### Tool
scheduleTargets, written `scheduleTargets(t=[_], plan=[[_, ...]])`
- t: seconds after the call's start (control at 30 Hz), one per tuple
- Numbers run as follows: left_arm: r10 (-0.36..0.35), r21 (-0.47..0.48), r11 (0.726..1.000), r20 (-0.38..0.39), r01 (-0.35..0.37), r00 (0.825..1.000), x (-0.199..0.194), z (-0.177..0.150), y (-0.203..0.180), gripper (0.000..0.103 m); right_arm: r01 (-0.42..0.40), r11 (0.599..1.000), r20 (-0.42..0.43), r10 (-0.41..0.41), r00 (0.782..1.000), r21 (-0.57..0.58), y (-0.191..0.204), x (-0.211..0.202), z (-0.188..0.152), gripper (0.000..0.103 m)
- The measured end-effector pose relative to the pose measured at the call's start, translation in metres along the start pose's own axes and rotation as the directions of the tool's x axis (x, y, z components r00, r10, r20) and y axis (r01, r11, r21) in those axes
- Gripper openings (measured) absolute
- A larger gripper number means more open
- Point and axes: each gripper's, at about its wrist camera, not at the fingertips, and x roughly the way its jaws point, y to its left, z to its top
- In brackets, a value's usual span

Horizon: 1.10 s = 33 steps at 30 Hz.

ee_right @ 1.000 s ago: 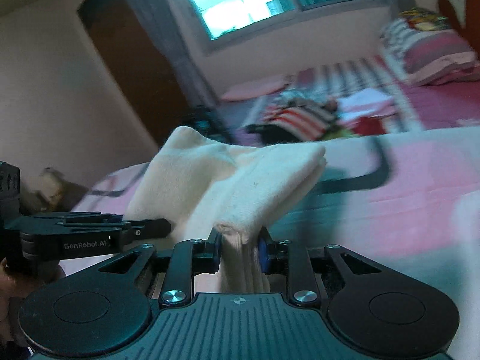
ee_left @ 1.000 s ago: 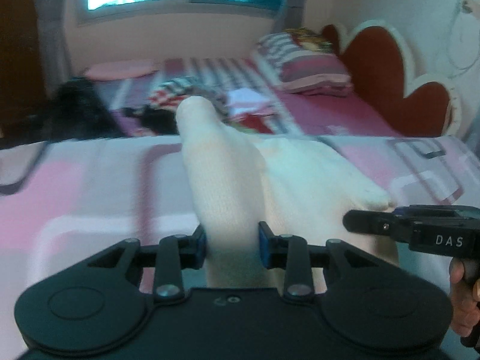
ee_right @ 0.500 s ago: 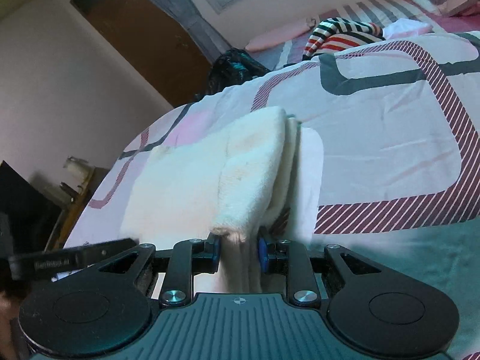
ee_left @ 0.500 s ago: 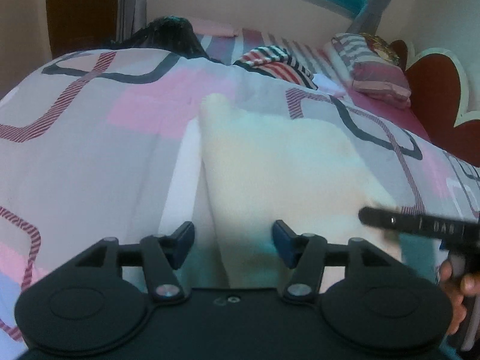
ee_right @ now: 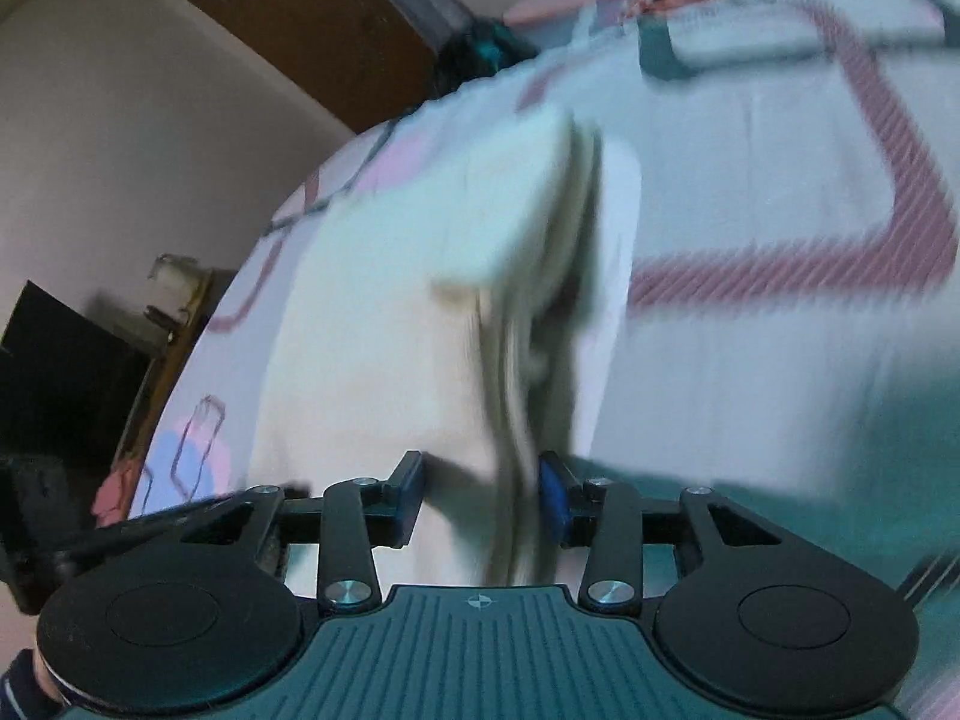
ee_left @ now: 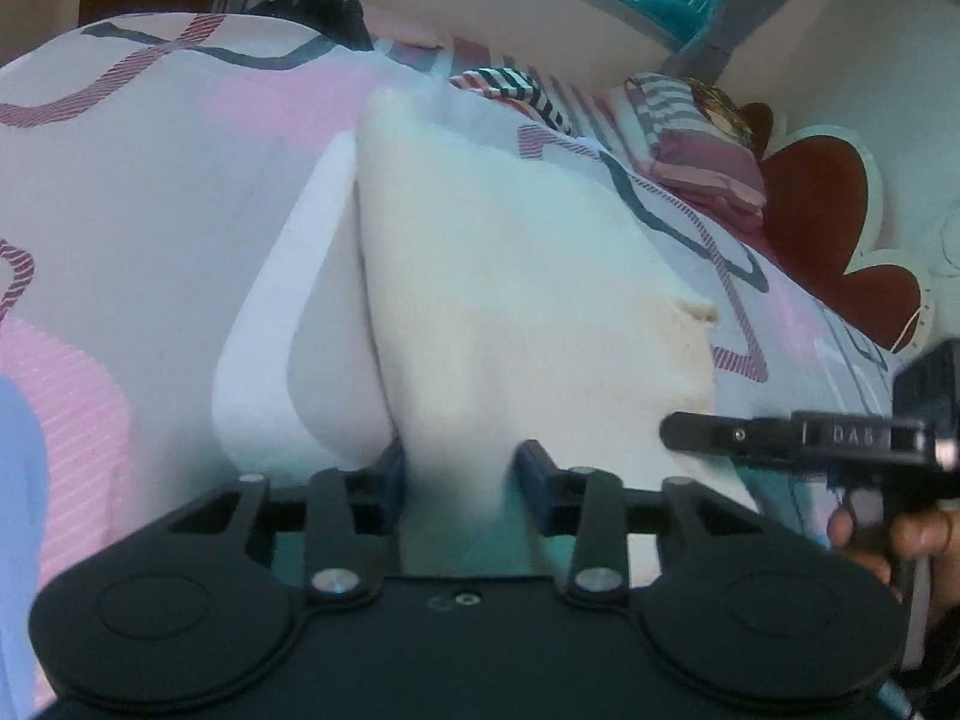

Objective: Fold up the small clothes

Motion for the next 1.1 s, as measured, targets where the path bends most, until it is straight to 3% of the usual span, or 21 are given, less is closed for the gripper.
scheduleTargets(t=[0.03,0.1,0.23,0.27,0.3,0.33,0.37,0.43,0.47,0.53,0.6,0.67,0.7,0.8,0.87,0.97,1.0,1.03,1.1], plan=[[0.000,-0.004,1.000,0.005,0.000,1.000,-0.002,0.003,0.000,0.020,0.001,1.000,0.012,-0.002,1.000,0.021,-0.001,0.001,-0.004,0.019],[0.026,0.039,0.999,0.027,-0.027,0.999,-0.013,0.009,-0.005,0.016,-0.056,0.988,0.025,0.053,0.998,0.145,-0.009,0.000,-0.008,0.017],[0.069,0.166,0.983,0.063,-0.079,0.996,-0.041,0.016,-0.015,0.015,-0.171,0.958,0.063,0.160,0.985,0.231,0.000,-0.008,-0.018,0.016],[0.070,0.191,0.979,0.031,-0.075,0.997,-0.040,0.016,-0.015,0.016,-0.145,0.964,0.067,0.133,0.989,0.221,0.003,-0.008,-0.020,0.016],[0.083,0.199,0.977,-0.015,-0.078,0.996,-0.032,0.014,-0.014,0.025,-0.085,0.975,0.068,0.072,0.995,0.205,0.004,-0.007,-0.021,0.017],[0.125,0.203,0.973,-0.045,-0.113,0.991,-0.025,0.009,-0.010,0.034,0.000,0.982,0.062,-0.012,0.998,0.188,0.005,-0.006,-0.020,0.017],[0.159,0.207,0.968,-0.064,-0.143,0.985,-0.022,0.002,-0.007,0.037,0.038,0.985,0.066,-0.049,0.997,0.167,0.003,-0.005,-0.022,0.018],[0.141,0.165,0.977,-0.018,-0.137,0.990,-0.036,-0.010,-0.002,0.038,0.072,0.989,0.084,-0.083,0.993,0.131,0.008,-0.015,-0.024,0.019],[0.136,0.143,0.980,0.022,-0.138,0.990,-0.046,-0.015,0.001,0.036,0.127,0.989,0.116,-0.135,0.984,0.075,0.019,-0.025,-0.026,0.019],[0.130,0.094,0.986,0.063,-0.135,0.990,-0.054,-0.021,0.005,0.036,0.177,0.981,0.190,-0.160,0.969,-0.078,0.044,-0.041,-0.033,0.019],[0.164,0.068,0.984,0.030,-0.165,0.986,-0.043,-0.028,0.007,0.038,0.181,0.964,0.193,-0.144,0.971,-0.195,0.064,-0.040,-0.043,0.019],[0.163,0.041,0.986,0.037,-0.164,0.986,-0.038,-0.037,0.007,0.038,0.252,0.921,0.153,-0.214,0.965,-0.296,0.077,-0.024,-0.055,0.019],[0.169,0.027,0.985,0.039,-0.170,0.985,-0.038,-0.040,0.004,0.038,0.317,0.891,0.112,-0.296,0.948,-0.325,0.075,-0.010,-0.060,0.019],[0.215,0.050,0.975,0.044,-0.217,0.976,-0.045,-0.047,-0.008,0.037,0.324,0.906,0.104,-0.307,0.946,-0.271,0.066,-0.006,-0.063,0.020],[0.250,0.084,0.964,0.052,-0.254,0.967,-0.059,-0.054,-0.020,0.034,0.348,0.894,0.117,-0.328,0.937,-0.282,0.077,-0.015,-0.061,0.020],[0.284,0.133,0.945,0.122,-0.299,0.951,-0.093,-0.071,-0.039,0.044,0.335,0.890,0.186,-0.288,0.939,-0.311,0.096,-0.049,-0.070,0.020],[0.292,0.143,0.939,0.145,-0.312,0.945,-0.104,-0.078,-0.046,0.052,0.334,0.890,0.199,-0.282,0.938,-0.311,0.102,-0.060,-0.075,0.022],[0.300,0.153,0.933,0.172,-0.327,0.938,-0.116,-0.085,-0.053,0.069,0.333,0.889,0.217,-0.274,0.937,-0.313,0.107,-0.070,-0.082,0.025],[0.316,0.168,0.917,0.241,-0.361,0.917,-0.142,-0.103,-0.066,0.094,0.343,0.886,0.244,-0.274,0.930,-0.311,0.122,-0.096,-0.105,0.064]])
